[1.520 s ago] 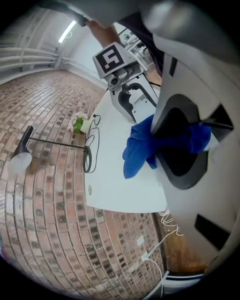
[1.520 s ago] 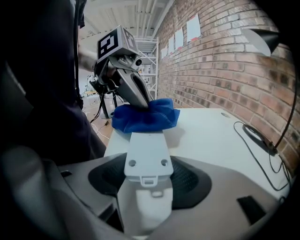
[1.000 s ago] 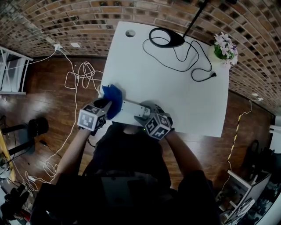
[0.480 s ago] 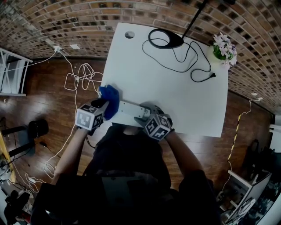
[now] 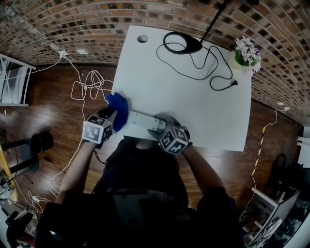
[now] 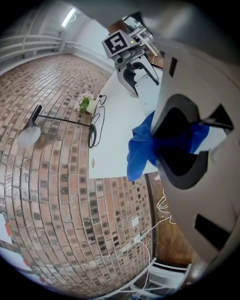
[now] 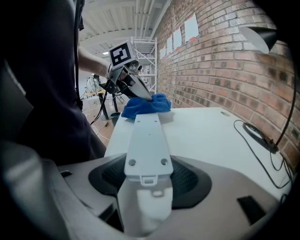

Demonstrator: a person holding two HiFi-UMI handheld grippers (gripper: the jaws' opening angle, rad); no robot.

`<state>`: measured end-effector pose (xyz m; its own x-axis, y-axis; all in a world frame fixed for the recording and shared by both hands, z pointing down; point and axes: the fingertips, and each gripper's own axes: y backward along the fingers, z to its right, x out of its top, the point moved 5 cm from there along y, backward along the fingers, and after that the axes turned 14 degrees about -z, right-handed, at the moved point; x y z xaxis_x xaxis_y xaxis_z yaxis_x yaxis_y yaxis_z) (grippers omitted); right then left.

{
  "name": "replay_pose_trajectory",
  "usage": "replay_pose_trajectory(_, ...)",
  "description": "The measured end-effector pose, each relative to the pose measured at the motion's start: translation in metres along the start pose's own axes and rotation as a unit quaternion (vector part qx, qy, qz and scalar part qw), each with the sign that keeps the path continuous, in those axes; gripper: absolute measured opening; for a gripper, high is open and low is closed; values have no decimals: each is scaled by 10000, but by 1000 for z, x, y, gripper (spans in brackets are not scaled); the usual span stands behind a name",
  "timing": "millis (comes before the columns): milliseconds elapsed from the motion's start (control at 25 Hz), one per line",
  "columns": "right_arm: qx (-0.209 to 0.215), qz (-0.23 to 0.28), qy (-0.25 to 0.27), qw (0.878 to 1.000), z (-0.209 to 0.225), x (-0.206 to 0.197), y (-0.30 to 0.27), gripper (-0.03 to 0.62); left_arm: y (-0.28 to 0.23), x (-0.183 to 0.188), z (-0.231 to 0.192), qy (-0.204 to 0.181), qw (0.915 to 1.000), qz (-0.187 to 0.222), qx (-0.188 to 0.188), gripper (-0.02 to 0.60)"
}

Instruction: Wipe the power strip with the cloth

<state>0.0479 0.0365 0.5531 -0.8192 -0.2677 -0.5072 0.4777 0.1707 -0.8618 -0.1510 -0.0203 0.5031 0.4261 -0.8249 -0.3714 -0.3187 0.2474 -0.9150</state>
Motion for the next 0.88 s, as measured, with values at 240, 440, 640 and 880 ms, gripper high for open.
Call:
replay_pose_trajectory(240, -9, 16, -18, 10000, -1, 1, 0, 279, 1, -2, 1, -4, 9999, 113, 84, 87)
replay_pose_trajectory(440, -34, 23, -31, 10000, -1, 2, 0, 279, 1, -2, 1, -61, 9999, -24, 104, 87)
replay_pose_trajectory(640, -50, 56, -37, 10000, -1, 1, 1, 279, 0, 1, 5, -41, 9999, -118, -64, 87)
replay_pose_trajectory(880, -45, 108, -44, 9999, -2, 0, 1, 279, -2, 2, 7, -203, 9997, -165, -29, 87)
